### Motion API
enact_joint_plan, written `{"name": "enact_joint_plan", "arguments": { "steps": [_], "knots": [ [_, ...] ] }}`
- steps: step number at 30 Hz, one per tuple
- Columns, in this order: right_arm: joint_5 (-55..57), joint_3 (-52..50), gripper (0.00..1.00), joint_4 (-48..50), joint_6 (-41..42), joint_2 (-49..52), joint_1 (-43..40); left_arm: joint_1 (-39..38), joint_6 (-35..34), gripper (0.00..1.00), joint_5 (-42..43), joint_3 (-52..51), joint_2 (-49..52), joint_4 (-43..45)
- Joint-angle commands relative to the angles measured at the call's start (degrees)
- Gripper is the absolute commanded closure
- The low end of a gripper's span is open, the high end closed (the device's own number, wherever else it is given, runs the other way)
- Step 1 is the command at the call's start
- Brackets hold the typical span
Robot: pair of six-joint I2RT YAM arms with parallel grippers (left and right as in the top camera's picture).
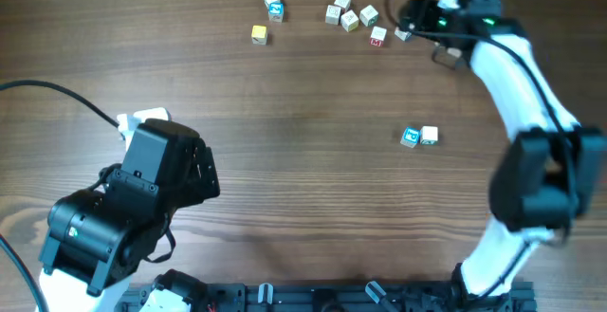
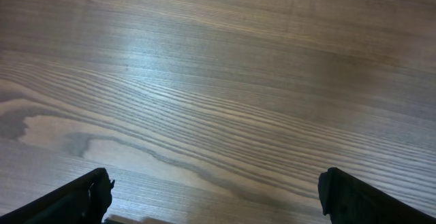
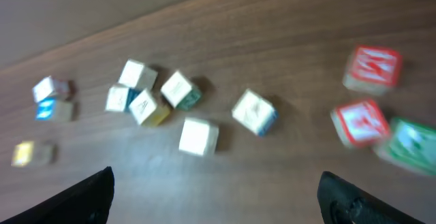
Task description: Form a horizontal line
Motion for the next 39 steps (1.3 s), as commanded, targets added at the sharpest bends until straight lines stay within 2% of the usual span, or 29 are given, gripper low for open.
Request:
{"name": "enact_joint_plan", "arguments": {
  "steps": [1,5,12,15,20,26,29,35,39],
  "knots": [
    [5.60,7.04,0.04,1.33,1.73,8.94,1.36,0.26,-0.76,0.00,-0.66,-0.22,0.02,0.00],
    [5.81,8.66,0.06,6.21,7.32,16.02,1.53,0.26,-0.74,0.00,-0.66,-0.22,0.00,0.02],
    [10.86,8.66,0.21,8.02,12.55,20.76,1.79,0.26,-0.76,0.00,-0.66,-0.22,0.00,0.00],
    [12.20,8.66,0.30,8.68,12.72,20.98,1.84,0.26,-0.76,0.00,-0.66,-0.22,0.00,0.00],
    [11.26,8.66,0.59,6.95,12.39,20.98,1.88,0.26,-0.76,0.00,-0.66,-0.22,0.02,0.00],
    [7.41,8.66,0.73,2.89,5.62,16.50,1.77,0.26,-0.74,0.00,-0.66,-0.22,0.00,0.00],
    [7.41,8.66,0.74,-2.40,0.22,8.70,1.62,0.26,-0.76,0.00,-0.66,-0.22,0.00,0.00],
    [8.35,8.66,0.76,-26.03,-1.55,-10.27,-2.99,0.26,-0.76,0.00,-0.66,-0.22,0.00,0.00],
    [9.62,8.39,0.80,-43.71,-4.02,-13.90,-6.91,0.26,-0.74,0.00,-0.66,-0.22,0.00,0.02]
  ]
}}
